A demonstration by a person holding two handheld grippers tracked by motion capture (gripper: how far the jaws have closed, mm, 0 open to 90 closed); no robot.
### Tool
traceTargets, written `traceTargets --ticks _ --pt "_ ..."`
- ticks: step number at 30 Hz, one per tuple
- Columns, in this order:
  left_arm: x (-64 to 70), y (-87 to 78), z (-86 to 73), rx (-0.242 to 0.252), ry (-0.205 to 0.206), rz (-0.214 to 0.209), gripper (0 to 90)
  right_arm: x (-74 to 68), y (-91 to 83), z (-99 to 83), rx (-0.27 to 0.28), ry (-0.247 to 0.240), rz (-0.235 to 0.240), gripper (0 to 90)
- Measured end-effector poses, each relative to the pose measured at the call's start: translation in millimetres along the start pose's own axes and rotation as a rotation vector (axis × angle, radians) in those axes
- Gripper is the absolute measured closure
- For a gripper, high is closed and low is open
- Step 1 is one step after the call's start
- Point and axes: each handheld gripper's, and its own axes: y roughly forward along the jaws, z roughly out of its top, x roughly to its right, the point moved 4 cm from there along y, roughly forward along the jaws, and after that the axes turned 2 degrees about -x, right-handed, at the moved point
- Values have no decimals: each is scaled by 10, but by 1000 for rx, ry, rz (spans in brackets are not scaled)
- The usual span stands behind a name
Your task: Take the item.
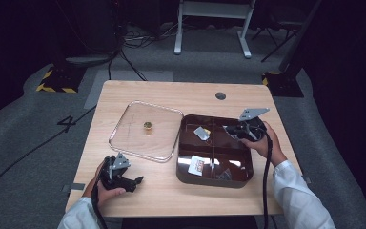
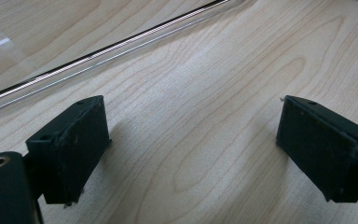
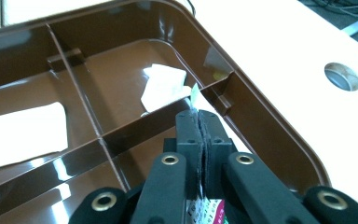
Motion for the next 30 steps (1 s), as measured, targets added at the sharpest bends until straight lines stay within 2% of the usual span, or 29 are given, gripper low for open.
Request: traceTargets --ticks 21,30 --pt "0 0 0 0 0 0 94 77 -406 -154 75 13 -12 887" --pt "0 0 0 0 0 0 94 125 -538 -256 86 27 -28 887"
